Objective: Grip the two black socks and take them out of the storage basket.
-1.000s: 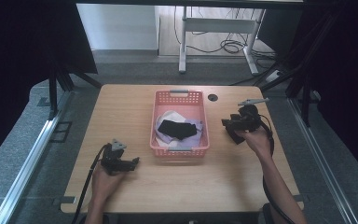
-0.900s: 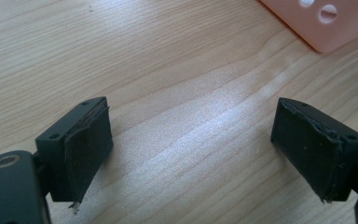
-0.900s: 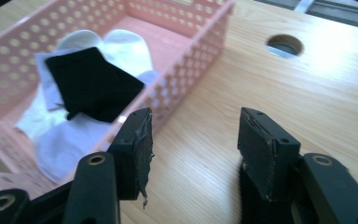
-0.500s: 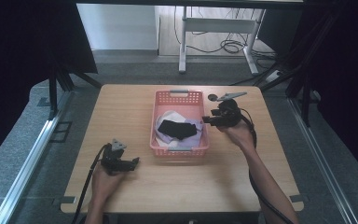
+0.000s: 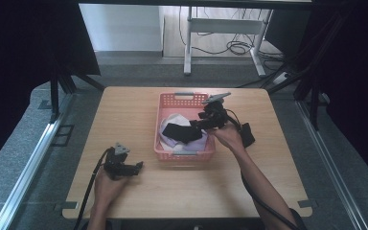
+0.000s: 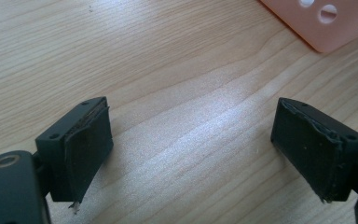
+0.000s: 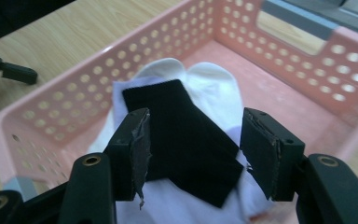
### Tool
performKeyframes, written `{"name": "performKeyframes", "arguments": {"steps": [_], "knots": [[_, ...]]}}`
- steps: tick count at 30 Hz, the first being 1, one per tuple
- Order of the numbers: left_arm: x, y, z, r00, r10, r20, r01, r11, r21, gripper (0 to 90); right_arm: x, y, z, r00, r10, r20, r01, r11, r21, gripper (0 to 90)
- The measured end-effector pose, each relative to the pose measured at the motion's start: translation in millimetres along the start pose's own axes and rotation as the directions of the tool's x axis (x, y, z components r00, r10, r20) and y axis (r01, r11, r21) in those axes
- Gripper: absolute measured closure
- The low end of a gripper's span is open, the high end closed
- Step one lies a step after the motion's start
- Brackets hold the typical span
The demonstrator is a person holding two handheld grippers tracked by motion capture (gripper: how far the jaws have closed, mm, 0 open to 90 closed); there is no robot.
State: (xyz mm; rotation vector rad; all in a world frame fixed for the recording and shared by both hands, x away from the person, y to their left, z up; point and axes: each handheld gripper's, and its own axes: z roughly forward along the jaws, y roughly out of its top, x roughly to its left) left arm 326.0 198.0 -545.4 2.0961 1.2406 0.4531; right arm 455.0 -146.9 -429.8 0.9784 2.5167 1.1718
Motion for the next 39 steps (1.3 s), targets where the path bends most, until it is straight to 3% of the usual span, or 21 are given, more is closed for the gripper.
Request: {"name": "performKeyframes", "arguments": {"steps": [7, 13, 21, 29, 32, 39], "knots": [[0.0, 0.0, 0.0, 1.0, 0.0, 0.0, 0.0, 1.0, 0.0, 12.1, 10.2, 6.9, 19.4, 0.999, -0.038, -0.022, 0.038, 0.999, 0.016, 41.5], [0.0, 0.0, 0.1, 1.0, 0.0, 0.0, 0.0, 1.0, 0.0, 12.1, 22.2, 12.0, 47.5, 0.9964, -0.073, -0.044, 0.075, 0.995, 0.062, 41.0], [0.2, -0.1, 0.1, 1.0, 0.001, 0.0, -0.001, 1.0, -0.001, 12.0, 32.5, 14.3, 68.5, 0.9918, -0.092, -0.089, 0.1, 0.991, 0.088, 43.8], [0.2, -0.1, 0.2, 1.0, 0.0, 0.001, 0.0, 1.0, -0.001, 12.0, 40.9, 12.4, 96.0, 0.984, -0.129, -0.123, 0.148, 0.977, 0.152, 47.8], [0.1, 0.0, 0.0, 1.0, 0.0, 0.0, 0.0, 1.0, 0.0, 12.0, 41.2, 10.6, 100.8, 0.9852, -0.121, -0.121, 0.14, 0.977, 0.162, 47.9], [0.1, 0.0, 0.0, 1.0, -0.001, 0.001, 0.001, 1.0, 0.0, 12.0, 38.9, 7.5, 115.4, 0.9873, -0.138, -0.078, 0.152, 0.964, 0.217, 45.9]]}}
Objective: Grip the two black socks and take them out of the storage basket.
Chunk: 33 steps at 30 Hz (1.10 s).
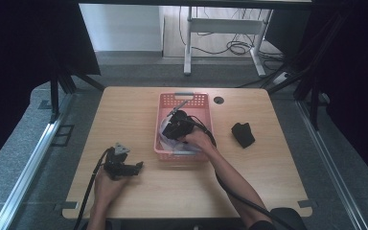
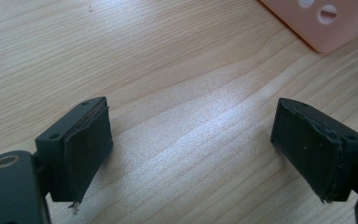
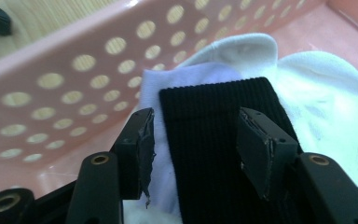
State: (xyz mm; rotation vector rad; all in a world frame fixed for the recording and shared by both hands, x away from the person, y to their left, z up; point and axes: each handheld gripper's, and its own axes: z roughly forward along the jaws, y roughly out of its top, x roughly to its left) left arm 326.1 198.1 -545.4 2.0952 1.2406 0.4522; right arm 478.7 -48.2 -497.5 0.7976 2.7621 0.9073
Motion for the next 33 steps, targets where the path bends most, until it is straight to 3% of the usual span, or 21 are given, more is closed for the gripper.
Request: {"name": "performKeyframes", "arguments": {"steps": [5, 6, 7, 8, 10, 14, 17, 18, 24, 33], "knots": [[0.0, 0.0, 0.0, 1.0, 0.0, 0.0, 0.0, 1.0, 0.0, 12.0, -2.4, -2.3, 6.9, 0.9996, 0.004, 0.028, -0.005, 1.0, 0.029, 51.2], [0.0, 0.0, 0.0, 1.0, 0.0, 0.0, 0.0, 1.0, 0.0, 12.0, -2.2, -2.6, 7.2, 0.9989, 0.014, 0.045, -0.016, 0.999, 0.042, 57.8], [0.0, 0.0, 0.0, 1.0, 0.001, 0.0, -0.001, 1.0, 0.0, 12.0, -2.2, -2.6, 7.2, 0.9989, 0.014, 0.045, -0.016, 0.999, 0.042, 57.8], [0.0, 0.0, 0.0, 1.0, 0.0, 0.0, 0.0, 1.0, 0.0, 12.0, -2.6, -2.1, 6.3, 0.9983, 0.031, 0.05, -0.034, 0.998, 0.049, 67.5], [0.0, 0.0, 0.0, 1.0, 0.0, 0.0, 0.0, 1.0, 0.0, 12.0, -2.8, -2.1, 4.9, 0.9957, 0.047, 0.08, -0.052, 0.997, 0.055, 76.9], [0.0, 0.0, 0.0, 1.0, 0.0, 0.0, 0.0, 1.0, 0.0, 12.0, -4.9, -2.5, 0.8, 0.9928, 0.095, 0.074, -0.098, 0.994, 0.049, 83.8], [0.0, 0.0, 0.0, 1.0, 0.0, 0.0, 0.0, 1.0, 0.0, 12.0, -5.6, -1.4, -4.2, 0.9917, 0.109, 0.069, -0.111, 0.993, 0.027, 84.1], [0.1, 0.0, 0.0, 1.0, 0.001, -0.001, -0.001, 1.0, 0.001, 12.0, -5.6, 0.9, -11.4, 0.991, 0.114, 0.07, -0.114, 0.993, -0.003, 84.1], [0.1, 0.0, 0.0, 1.0, 0.001, -0.001, -0.001, 1.0, 0.0, 12.0, -5.2, 6.8, -32.8, 0.9922, 0.106, 0.066, -0.101, 0.992, -0.071, 83.9], [0.0, 0.0, 0.1, 1.0, 0.0, 0.001, 0.0, 1.0, -0.001, 12.0, -6.6, 12.8, -75.4, 0.9929, 0.107, 0.053, -0.096, 0.98, -0.172, 83.4]]}}
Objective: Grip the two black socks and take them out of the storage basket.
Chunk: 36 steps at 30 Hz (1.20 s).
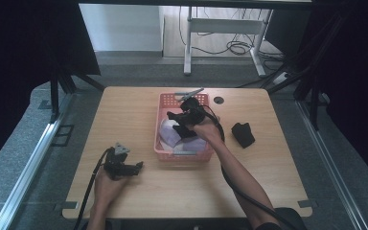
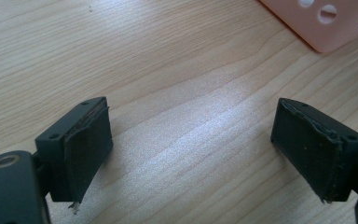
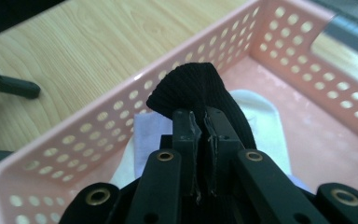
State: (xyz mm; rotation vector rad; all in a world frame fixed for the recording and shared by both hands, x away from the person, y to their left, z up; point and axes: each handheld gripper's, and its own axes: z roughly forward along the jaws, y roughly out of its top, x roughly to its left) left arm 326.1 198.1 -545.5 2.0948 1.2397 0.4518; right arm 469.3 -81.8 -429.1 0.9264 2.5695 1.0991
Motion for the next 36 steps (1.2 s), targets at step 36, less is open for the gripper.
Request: {"name": "performKeyframes", "arguments": {"steps": [36], "knots": [[0.0, 0.2, 0.1, 1.0, 0.0, -0.001, 0.0, 1.0, 0.0, 12.0, -9.7, 45.9, -126.6, 0.9994, 0.031, -0.017, -0.034, 0.964, -0.264, 83.1]]}}
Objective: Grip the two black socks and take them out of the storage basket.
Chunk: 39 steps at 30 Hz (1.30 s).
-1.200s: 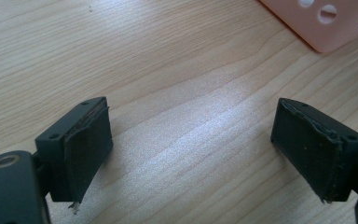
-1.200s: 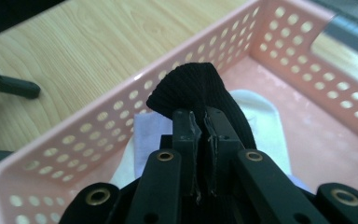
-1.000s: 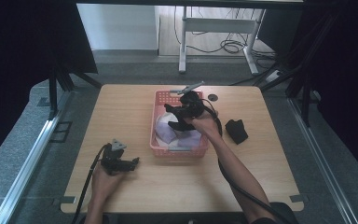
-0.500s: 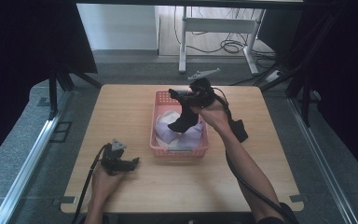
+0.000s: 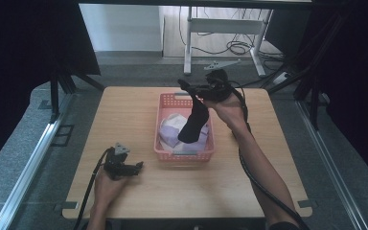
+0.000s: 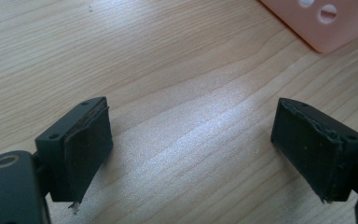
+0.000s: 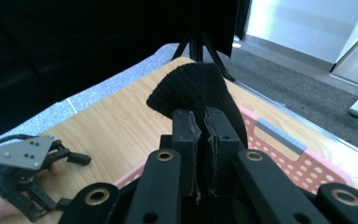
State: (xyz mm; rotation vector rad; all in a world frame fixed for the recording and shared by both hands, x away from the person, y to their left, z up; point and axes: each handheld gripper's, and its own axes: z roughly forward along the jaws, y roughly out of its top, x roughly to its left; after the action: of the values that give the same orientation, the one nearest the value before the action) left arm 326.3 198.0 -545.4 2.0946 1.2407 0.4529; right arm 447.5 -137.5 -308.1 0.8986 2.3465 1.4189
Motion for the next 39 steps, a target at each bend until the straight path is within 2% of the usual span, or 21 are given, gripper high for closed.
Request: {"name": "performKeyframes", "arguments": {"steps": [7, 16, 25, 29, 31, 35, 36, 37, 38, 39], "knots": [[-0.2, 0.0, 0.0, 1.0, -0.004, 0.002, 0.004, 1.0, 0.0, 12.0, -5.0, 9.3, -16.1, 0.9998, 0.015, 0.014, -0.015, 0.999, -0.03, 83.2], [0.1, 0.0, -0.4, 1.0, 0.002, 0.002, -0.002, 1.0, 0.005, 12.0, -10.8, 20.4, -41.7, 0.9983, 0.013, 0.057, -0.01, 0.998, -0.06, 83.1], [0.0, 0.1, -0.5, 1.0, 0.001, 0.001, -0.001, 1.0, 0.005, 12.0, -30.6, 19.0, -71.7, 0.9898, 0.039, 0.137, -0.027, 0.996, -0.083, 83.1], [-0.3, 0.0, -0.2, 1.0, -0.003, 0.001, 0.003, 1.0, 0.001, 12.0, -44.1, 9.8, -85.4, 0.9807, 0.056, 0.188, -0.042, 0.996, -0.079, 83.0], [-0.2, 0.1, -0.2, 1.0, -0.001, 0.0, 0.001, 1.0, 0.001, 12.0, -51.9, 2.1, -90.6, 0.9726, 0.062, 0.224, -0.048, 0.996, -0.071, 82.9], [-0.2, 0.0, 0.1, 1.0, -0.002, -0.001, 0.002, 1.0, -0.003, 12.0, -68.6, -19.4, -95.4, 0.9567, 0.085, 0.279, -0.075, 0.996, -0.044, 82.7], [-0.2, 0.0, 0.1, 1.0, -0.001, -0.001, 0.001, 1.0, -0.003, 12.1, -76.3, -33.4, -95.1, 0.9463, 0.092, 0.31, -0.089, 0.996, -0.024, 82.6], [-0.3, -0.1, 0.2, 1.0, -0.001, -0.002, 0.001, 1.0, -0.004, 12.1, -76.3, -33.4, -95.1, 0.9463, 0.092, 0.31, -0.089, 0.996, -0.024, 82.6], [-0.3, -0.1, 0.2, 1.0, -0.001, -0.001, 0.001, 1.0, -0.004, 12.1, -84.4, -49.4, -92.3, 0.9401, 0.107, 0.324, -0.112, 0.994, -0.005, 82.5], [-0.3, -0.1, 0.2, 1.0, -0.001, -0.001, 0.001, 1.0, -0.004, 12.1, -84.4, -49.4, -92.3, 0.9401, 0.107, 0.324, -0.112, 0.994, -0.005, 82.5]]}}
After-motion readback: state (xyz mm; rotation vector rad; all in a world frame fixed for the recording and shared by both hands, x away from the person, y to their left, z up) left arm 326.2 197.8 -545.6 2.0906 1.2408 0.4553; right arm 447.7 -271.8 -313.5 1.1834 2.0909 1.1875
